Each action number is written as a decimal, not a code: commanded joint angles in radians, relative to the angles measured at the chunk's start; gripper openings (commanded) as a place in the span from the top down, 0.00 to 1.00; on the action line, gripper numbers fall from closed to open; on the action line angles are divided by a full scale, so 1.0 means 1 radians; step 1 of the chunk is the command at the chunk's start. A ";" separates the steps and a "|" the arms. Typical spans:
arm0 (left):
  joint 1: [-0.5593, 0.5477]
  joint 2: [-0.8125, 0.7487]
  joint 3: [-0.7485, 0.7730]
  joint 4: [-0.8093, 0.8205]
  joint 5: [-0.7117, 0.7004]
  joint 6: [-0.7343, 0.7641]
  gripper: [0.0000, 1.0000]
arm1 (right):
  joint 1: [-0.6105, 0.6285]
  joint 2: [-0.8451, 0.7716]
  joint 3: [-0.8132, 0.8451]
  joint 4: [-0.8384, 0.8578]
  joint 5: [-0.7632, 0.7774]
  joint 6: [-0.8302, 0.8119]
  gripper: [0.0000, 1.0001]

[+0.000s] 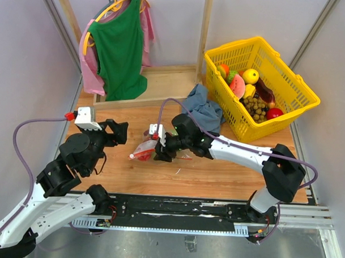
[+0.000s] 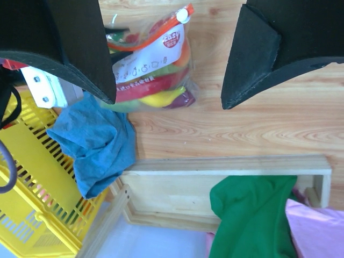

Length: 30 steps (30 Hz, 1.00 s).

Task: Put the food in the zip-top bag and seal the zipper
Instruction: Zip the zipper food storage bag at the center of the board, then reset both arms

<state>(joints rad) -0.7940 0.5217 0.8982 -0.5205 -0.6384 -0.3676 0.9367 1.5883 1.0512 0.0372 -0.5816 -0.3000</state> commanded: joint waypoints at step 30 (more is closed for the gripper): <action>0.003 -0.196 -0.009 -0.042 -0.026 -0.079 0.01 | -0.384 -0.949 -0.118 -0.434 1.047 0.437 0.02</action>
<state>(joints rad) -0.7940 0.3737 0.8413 -0.5789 -0.6739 -0.4389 0.5583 0.7689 0.9794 -0.3721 0.2134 0.1280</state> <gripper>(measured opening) 0.993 0.984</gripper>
